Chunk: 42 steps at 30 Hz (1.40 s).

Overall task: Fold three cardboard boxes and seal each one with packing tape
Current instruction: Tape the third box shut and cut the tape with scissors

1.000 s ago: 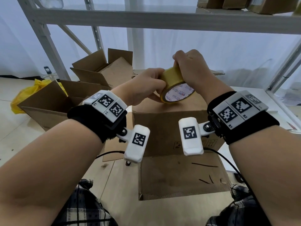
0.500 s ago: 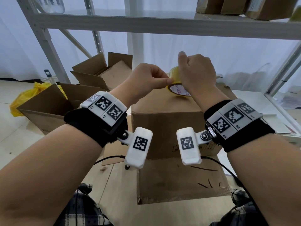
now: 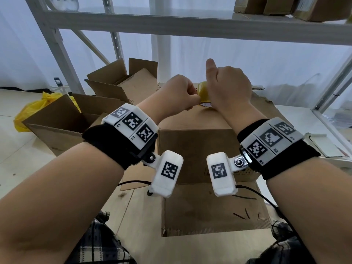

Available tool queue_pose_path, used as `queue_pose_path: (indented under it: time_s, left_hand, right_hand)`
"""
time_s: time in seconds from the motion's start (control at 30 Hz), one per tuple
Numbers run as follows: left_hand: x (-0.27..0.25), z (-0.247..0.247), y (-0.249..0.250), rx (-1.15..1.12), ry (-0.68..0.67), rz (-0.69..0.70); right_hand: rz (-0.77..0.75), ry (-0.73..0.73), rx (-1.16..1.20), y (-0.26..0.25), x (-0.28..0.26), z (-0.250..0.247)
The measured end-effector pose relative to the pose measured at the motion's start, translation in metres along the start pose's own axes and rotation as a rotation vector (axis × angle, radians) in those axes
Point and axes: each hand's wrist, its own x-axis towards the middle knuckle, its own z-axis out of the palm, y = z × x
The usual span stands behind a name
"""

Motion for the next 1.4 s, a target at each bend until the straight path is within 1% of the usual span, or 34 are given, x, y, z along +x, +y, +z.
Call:
queue_pose_path:
  time_s: [0.17, 0.27, 0.33, 0.4, 0.47, 0.5, 0.53, 0.6, 0.67, 0.7, 0.73, 0.77, 0.83, 0.87, 0.9, 0.93, 0.97, 1.0, 1.03, 1.07, 1.13, 1.2, 1.27, 1.3, 1.4]
  left_hand:
    - [0.0, 0.007, 0.001, 0.093, 0.033, 0.036]
    - [0.001, 0.003, -0.01, 0.108, 0.052, 0.002]
    - [0.0, 0.001, -0.017, -0.008, 0.024, -0.012]
    - [-0.001, 0.001, -0.017, -0.197, -0.019, -0.014]
    - [-0.002, 0.002, -0.013, -0.406, -0.029, -0.04]
    - [-0.002, 0.002, -0.011, -0.474, -0.026, -0.054]
    - [-0.002, 0.002, -0.01, -0.486, -0.014, -0.056]
    - [-0.001, 0.002, -0.012, -0.371, 0.029, -0.008]
    - [-0.001, 0.001, -0.014, -0.281, 0.075, 0.05]
    - [-0.001, 0.001, -0.013, -0.267, 0.074, 0.063]
    - [-0.001, 0.0, -0.013, -0.274, 0.037, 0.063]
    - [-0.001, -0.002, -0.013, -0.31, -0.033, 0.056]
    - [-0.004, -0.009, -0.014, -0.411, -0.212, 0.061]
    - [-0.006, -0.013, -0.015, -0.453, -0.285, 0.075]
    - [-0.007, -0.015, -0.017, -0.482, -0.324, 0.089]
    - [-0.006, -0.016, -0.018, -0.493, -0.319, 0.101]
    - [-0.005, -0.015, -0.019, -0.506, -0.268, 0.108]
    - [-0.003, -0.012, -0.02, -0.529, -0.185, 0.101]
    - [-0.002, -0.009, -0.019, -0.565, -0.097, 0.088]
    - [-0.001, -0.007, -0.018, -0.611, -0.023, 0.072]
    - [0.001, -0.003, -0.017, -0.685, 0.046, 0.069]
    - [0.001, 0.0, -0.015, -0.651, 0.114, 0.109]
    - [0.001, 0.0, -0.014, -0.6, 0.182, 0.172]
    - [0.002, 0.001, -0.013, -0.58, 0.196, 0.183]
    - [0.005, 0.0, -0.015, -0.455, 0.215, 0.165]
  right_hand:
    - [-0.035, 0.0, 0.017, 0.003, -0.001, -0.001]
    - [-0.009, -0.002, 0.022, 0.011, 0.0, -0.002]
    - [0.006, 0.012, 0.049, 0.015, 0.002, -0.004]
    - [0.001, 0.02, 0.04, 0.017, 0.002, -0.004]
    - [-0.001, 0.022, 0.043, 0.016, 0.001, -0.004]
    - [0.002, 0.023, 0.054, 0.015, 0.0, -0.004]
    - [0.01, 0.022, 0.076, 0.015, 0.0, -0.004]
    - [0.032, 0.02, 0.156, 0.016, 0.002, -0.003]
    - [0.063, -0.005, 0.286, 0.017, 0.005, -0.002]
    - [0.092, -0.031, 0.378, 0.017, 0.007, -0.002]
    - [0.13, -0.072, 0.489, 0.017, 0.007, -0.004]
    - [0.175, -0.125, 0.609, 0.017, 0.008, -0.005]
    - [0.24, -0.218, 0.814, 0.019, 0.007, -0.008]
    - [0.244, -0.225, 0.864, 0.02, 0.006, -0.008]
    - [0.229, -0.202, 0.868, 0.022, 0.006, -0.007]
    - [0.206, -0.152, 0.838, 0.023, 0.007, -0.006]
    - [0.194, -0.095, 0.811, 0.024, 0.007, -0.005]
    - [0.208, -0.063, 0.81, 0.026, 0.008, -0.004]
    - [0.246, -0.082, 0.847, 0.026, 0.008, -0.003]
    - [0.287, -0.146, 0.913, 0.026, 0.007, -0.002]
    - [0.304, -0.299, 1.015, 0.023, 0.002, 0.003]
    - [0.276, -0.388, 1.04, 0.017, -0.002, 0.008]
    - [0.287, -0.409, 1.034, 0.013, -0.004, 0.011]
    - [0.3, -0.415, 1.029, 0.012, -0.005, 0.012]
    - [0.347, -0.412, 1.042, 0.014, -0.005, 0.014]
